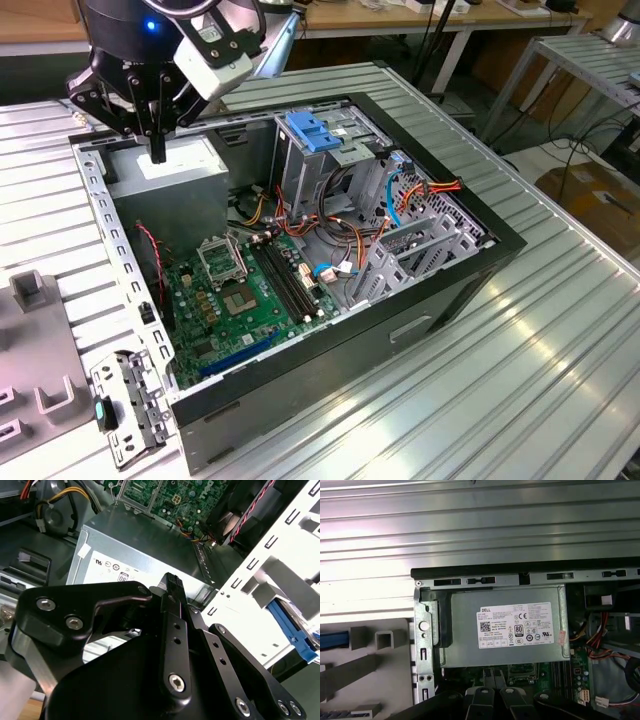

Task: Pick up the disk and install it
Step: 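Reach for the disk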

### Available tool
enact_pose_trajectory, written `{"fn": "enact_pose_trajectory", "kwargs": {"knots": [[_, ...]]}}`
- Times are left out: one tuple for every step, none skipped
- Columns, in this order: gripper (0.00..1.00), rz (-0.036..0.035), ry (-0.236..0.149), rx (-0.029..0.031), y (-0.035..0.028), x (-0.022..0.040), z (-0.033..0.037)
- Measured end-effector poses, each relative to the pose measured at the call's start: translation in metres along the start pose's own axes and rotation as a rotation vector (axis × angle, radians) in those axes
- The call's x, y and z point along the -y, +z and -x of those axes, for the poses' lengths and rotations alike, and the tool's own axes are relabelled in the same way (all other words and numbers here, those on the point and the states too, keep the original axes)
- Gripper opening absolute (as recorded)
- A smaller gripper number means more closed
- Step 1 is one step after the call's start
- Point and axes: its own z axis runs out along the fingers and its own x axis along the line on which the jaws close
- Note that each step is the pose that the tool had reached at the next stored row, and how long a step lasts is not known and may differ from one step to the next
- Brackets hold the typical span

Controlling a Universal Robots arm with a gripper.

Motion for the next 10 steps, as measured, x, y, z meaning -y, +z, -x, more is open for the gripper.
{"fn": "enact_pose_trajectory", "kwargs": {"knots": [[0.11, 0.0, 0.0, -0.0002, 0.0001, 0.0, -0.0003], [0.11, -0.0001, 0.0, -0.0004, 0.0002, 0.0, -0.0004], [0.11, -0.0001, 0.0, -0.0006, 0.0003, 0.0001, -0.0006], [0.11, -0.0001, 0.0, -0.0007, 0.0004, 0.0001, -0.0007], [0.11, -0.0001, 0.0, -0.0008, 0.0005, 0.0001, -0.0009], [0.11, -0.0001, 0.0, -0.001, 0.0006, 0.0001, -0.0012], [0.11, -0.0002, 0.0, -0.0012, 0.0007, 0.0002, -0.0017], [0.11, -0.0002, 0.0, -0.0014, 0.0009, 0.0002, -0.002], [0.11, -0.0001, 0.0, -0.0015, 0.0011, 0.0002, -0.0024], [0.11, -0.0002, 0.0, -0.0017, 0.0012, 0.0003, -0.0027]]}}
